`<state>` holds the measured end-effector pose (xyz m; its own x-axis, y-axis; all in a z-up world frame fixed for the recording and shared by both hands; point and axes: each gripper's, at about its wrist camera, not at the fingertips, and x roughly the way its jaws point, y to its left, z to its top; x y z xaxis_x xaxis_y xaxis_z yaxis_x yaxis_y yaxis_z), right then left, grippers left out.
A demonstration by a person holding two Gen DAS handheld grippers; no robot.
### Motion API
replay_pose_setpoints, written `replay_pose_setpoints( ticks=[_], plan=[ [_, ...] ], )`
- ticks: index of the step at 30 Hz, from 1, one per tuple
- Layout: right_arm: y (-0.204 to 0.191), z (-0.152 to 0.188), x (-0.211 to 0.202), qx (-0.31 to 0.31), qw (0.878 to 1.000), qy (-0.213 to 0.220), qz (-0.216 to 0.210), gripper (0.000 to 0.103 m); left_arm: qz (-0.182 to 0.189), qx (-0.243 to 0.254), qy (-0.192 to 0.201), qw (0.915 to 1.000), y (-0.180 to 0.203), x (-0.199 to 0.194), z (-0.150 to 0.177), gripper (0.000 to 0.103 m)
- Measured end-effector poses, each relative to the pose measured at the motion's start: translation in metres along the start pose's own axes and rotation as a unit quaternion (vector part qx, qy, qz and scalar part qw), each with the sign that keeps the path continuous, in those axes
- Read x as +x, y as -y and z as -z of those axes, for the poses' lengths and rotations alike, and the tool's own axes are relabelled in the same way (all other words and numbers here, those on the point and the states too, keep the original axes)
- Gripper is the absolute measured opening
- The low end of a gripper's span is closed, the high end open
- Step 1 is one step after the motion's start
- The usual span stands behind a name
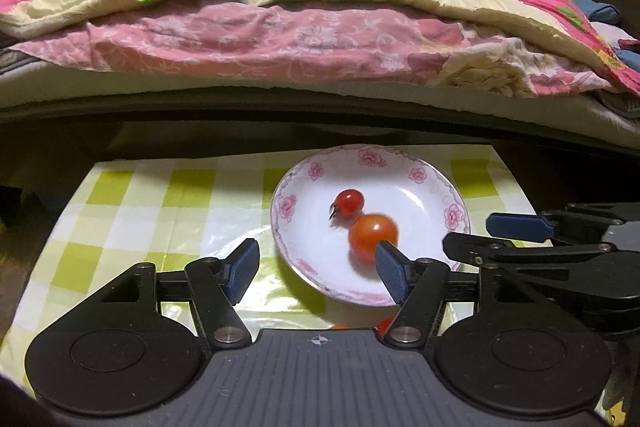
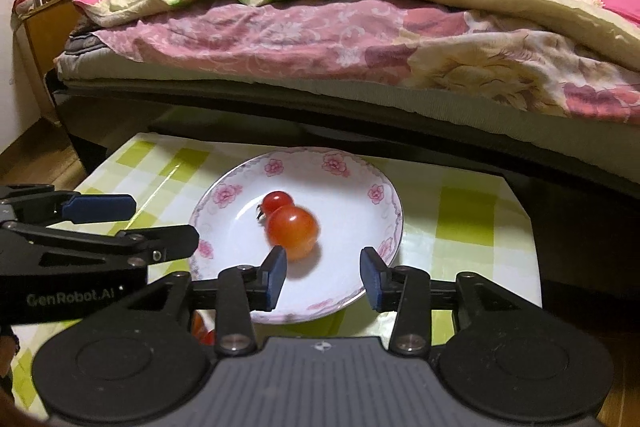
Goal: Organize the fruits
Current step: 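Withdraw both open tools from the plate back toward the fruit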
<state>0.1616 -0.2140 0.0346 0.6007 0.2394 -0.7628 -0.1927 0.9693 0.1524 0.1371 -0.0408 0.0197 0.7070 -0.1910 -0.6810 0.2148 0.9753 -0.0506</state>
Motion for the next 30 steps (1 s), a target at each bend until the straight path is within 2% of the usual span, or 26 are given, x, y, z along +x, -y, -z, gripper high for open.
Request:
replay_pose_setpoints(
  ticks=[12,21,30],
  plan=[
    [-0.012,0.026,-0.029,0.000,1.000,-0.012,-0.013,0.045,-0.005,-0.012,-0.005,0.9999,-0.010,-0.028,0.022,0.072],
    [-0.027,0.049,-0.035,-0.017,0.999,-0.043,-0.024,0.045,-0.011,-0.024,-0.015,0.9995,-0.023,-0.044,0.042,0.073],
    [-0.044,0.058,-0.044,-0.035,0.997,-0.051,-0.042,0.045,-0.026,-0.043,-0.052,0.9974,-0.042,-0.049,0.073,0.074]
  ],
)
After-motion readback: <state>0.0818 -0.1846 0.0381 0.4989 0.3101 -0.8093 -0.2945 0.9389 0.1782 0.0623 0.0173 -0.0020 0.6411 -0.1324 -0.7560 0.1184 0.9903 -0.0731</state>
